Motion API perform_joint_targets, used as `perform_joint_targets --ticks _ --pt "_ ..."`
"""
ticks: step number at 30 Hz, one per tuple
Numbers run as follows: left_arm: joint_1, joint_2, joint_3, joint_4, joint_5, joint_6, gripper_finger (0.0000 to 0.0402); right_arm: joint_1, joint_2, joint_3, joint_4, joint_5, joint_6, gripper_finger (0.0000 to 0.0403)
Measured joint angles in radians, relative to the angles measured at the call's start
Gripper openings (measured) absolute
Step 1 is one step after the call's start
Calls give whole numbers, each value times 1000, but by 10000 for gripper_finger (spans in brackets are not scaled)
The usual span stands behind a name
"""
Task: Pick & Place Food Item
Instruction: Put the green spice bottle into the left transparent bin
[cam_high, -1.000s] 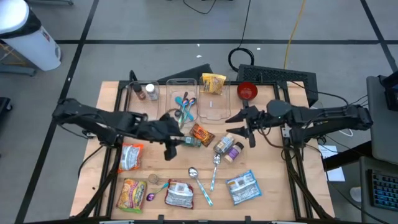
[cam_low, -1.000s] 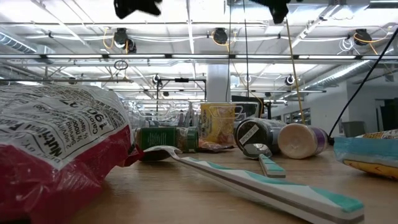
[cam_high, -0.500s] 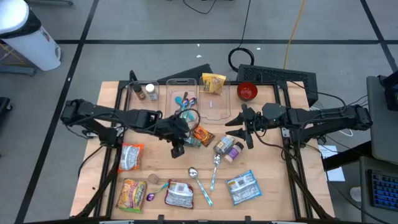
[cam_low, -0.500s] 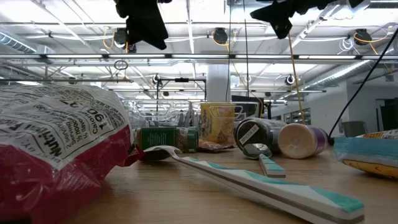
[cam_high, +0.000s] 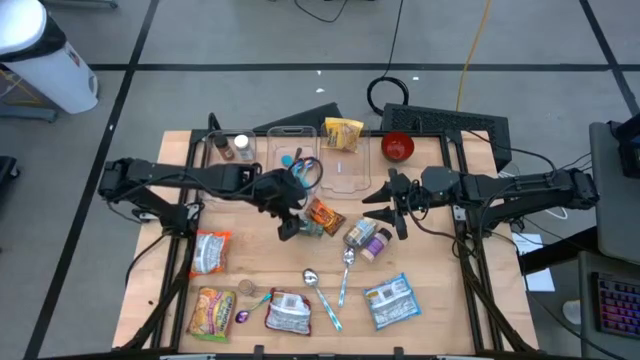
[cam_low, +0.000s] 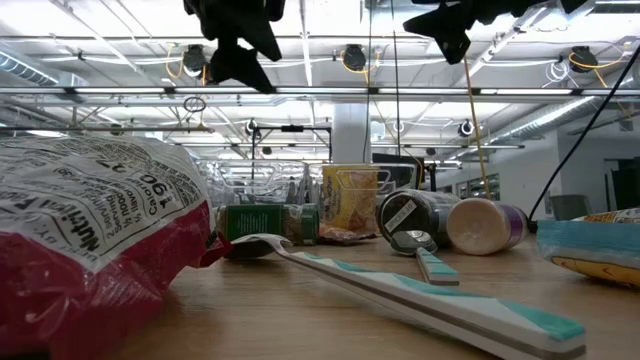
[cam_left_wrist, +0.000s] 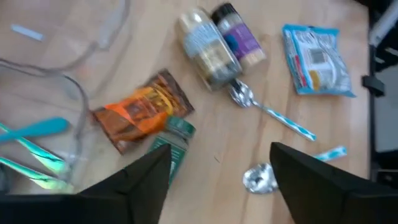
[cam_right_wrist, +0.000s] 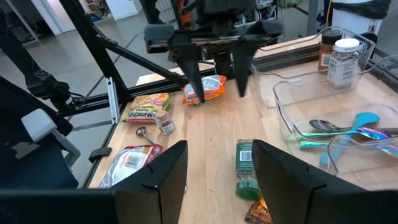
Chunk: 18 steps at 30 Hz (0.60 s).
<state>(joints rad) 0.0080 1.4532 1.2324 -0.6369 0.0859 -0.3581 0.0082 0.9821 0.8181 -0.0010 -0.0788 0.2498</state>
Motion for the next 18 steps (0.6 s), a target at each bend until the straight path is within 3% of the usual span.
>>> perform_joint_targets --ticks 8,18 --pt "-12 48 0 5 -8 204 332 0 0 0 -2 0 0 171" --pt "-37 187 0 -6 -9 361 337 0 0 0 -31 1 0 171"
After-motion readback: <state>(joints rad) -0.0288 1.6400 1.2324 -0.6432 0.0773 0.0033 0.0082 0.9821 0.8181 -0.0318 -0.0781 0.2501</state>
